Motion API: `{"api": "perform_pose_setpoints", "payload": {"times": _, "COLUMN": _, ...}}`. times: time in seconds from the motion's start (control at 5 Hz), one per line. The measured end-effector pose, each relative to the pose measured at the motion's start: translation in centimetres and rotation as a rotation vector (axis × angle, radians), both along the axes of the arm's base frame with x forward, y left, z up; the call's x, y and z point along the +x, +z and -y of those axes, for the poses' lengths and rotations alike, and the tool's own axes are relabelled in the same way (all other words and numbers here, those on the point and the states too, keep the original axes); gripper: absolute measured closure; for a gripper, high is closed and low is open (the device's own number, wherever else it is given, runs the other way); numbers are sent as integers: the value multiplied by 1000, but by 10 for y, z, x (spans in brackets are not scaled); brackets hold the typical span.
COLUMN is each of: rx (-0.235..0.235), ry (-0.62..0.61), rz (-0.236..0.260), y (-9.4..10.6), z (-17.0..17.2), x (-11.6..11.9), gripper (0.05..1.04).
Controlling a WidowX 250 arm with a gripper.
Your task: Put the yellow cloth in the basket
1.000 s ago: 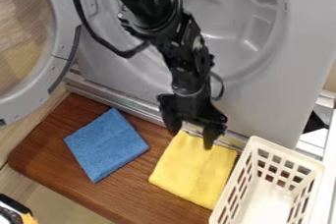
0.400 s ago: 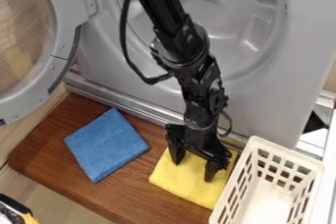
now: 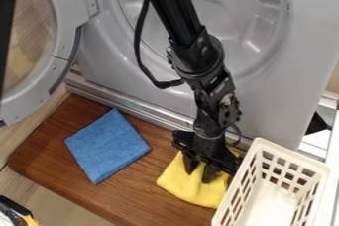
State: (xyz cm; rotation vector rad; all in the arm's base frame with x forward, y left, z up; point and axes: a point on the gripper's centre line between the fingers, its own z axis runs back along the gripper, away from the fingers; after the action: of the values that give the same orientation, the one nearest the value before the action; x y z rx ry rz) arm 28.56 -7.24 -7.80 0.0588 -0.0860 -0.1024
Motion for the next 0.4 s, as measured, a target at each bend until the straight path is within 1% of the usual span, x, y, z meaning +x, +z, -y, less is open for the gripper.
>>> {"api": "perform_pose_setpoints", "payload": {"times": 0.2, "rx": 3, "ry": 21, "rz": 11, "y": 0, "z": -2, "x": -4, "gripper": 879}}
{"api": "perform_pose_setpoints", "payload": {"times": 0.4, "rx": 13, "ry": 42, "rz": 9, "y": 1, "z": -6, "x": -9, "gripper": 978}}
